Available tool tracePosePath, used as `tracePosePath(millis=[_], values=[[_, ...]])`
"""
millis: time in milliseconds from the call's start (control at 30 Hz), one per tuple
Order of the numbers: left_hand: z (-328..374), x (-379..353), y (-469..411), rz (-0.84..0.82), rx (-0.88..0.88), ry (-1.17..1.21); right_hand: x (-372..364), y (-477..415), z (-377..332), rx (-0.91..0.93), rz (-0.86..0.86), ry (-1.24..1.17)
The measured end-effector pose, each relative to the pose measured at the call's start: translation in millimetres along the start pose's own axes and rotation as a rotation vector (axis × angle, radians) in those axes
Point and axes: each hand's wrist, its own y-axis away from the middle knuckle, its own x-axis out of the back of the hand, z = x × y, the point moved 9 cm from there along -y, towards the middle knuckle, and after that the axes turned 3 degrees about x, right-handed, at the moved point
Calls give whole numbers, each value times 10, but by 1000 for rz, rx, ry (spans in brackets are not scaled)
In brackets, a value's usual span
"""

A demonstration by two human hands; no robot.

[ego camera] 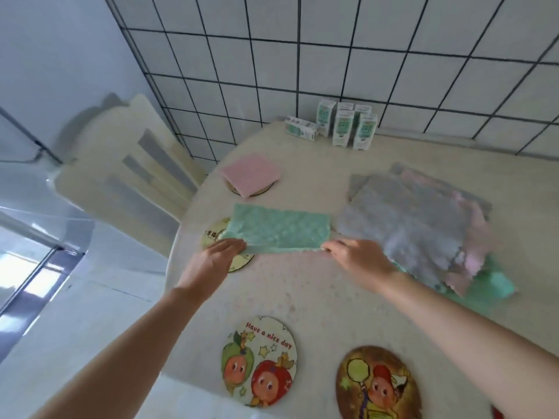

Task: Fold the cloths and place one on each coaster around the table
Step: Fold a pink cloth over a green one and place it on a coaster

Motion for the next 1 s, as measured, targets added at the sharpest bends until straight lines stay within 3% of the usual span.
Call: tracePosePath(millis=[100, 267, 467, 567, 667, 833, 1000], values=[[25, -326, 522, -128, -39, -17, -418, 377, -191, 66, -172, -44], [146, -691, 1191, -350, -86, 11, -665, 905, -450, 130, -271, -85], [262, -693, 1504, -383, -50, 66, -803, 1365, -493, 124, -380, -145], [68, -682, 1481, -449, 204, 225, -824, 1362, -333, -31, -484, -199], [-236, -728, 1323, -477, 519, 361, -759, 1179, -17, -322, -432, -342], [-711, -714, 949, -287, 922, 562, -735, 763, 480, -610, -202, -528], [-1025, -836, 668, -116, 1139, 743, -926, 418, 846, -784, -82, -606]])
